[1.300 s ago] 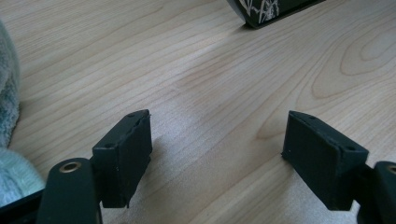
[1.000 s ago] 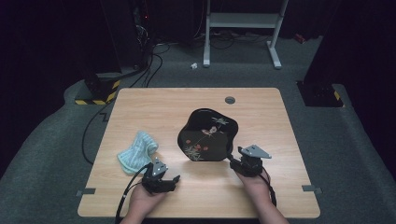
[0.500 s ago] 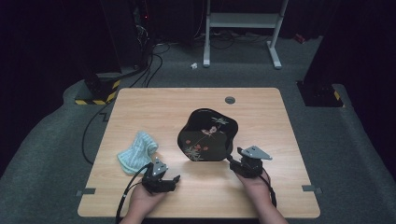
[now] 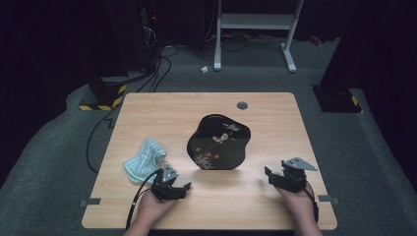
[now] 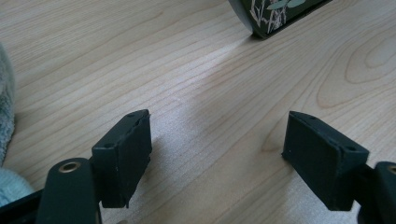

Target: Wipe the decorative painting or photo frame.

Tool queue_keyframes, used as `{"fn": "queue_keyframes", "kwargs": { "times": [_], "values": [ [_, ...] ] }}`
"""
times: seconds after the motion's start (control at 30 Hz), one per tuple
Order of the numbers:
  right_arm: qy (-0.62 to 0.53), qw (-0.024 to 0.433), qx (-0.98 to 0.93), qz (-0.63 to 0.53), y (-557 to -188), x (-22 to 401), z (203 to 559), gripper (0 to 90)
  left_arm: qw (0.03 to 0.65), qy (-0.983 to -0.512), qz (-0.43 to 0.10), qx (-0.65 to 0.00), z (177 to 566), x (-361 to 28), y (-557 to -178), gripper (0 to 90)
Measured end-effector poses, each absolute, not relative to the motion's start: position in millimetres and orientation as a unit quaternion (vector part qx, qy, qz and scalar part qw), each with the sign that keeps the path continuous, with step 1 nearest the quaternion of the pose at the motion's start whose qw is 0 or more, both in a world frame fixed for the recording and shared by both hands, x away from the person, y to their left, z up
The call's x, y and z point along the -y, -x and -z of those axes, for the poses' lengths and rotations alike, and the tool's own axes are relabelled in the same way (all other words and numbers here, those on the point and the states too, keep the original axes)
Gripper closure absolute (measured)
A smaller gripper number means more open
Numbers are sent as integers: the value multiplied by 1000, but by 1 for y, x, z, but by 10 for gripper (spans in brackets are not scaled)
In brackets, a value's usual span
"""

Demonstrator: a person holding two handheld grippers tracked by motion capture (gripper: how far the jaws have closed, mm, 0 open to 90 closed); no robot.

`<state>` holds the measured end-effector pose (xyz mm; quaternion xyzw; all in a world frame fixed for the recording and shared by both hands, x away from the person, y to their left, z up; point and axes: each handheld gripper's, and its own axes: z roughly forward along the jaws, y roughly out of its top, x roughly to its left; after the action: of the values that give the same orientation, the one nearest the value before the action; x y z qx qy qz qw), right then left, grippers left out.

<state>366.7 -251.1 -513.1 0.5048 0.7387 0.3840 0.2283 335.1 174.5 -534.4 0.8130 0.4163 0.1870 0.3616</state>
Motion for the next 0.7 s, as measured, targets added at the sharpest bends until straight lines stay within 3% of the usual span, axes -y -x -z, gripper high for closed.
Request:
{"fn": "queue_keyframes", "kwargs": {
  "times": [0.2,0.7],
  "values": [
    [-526,228,-755,-317,-372,275,529,233,361,-814,-185,-417,534,-174,-337,239],
    [-532,234,-752,-312,-378,265,529,239,363,-810,-190,-420,535,-173,-335,246]
  ]
}}
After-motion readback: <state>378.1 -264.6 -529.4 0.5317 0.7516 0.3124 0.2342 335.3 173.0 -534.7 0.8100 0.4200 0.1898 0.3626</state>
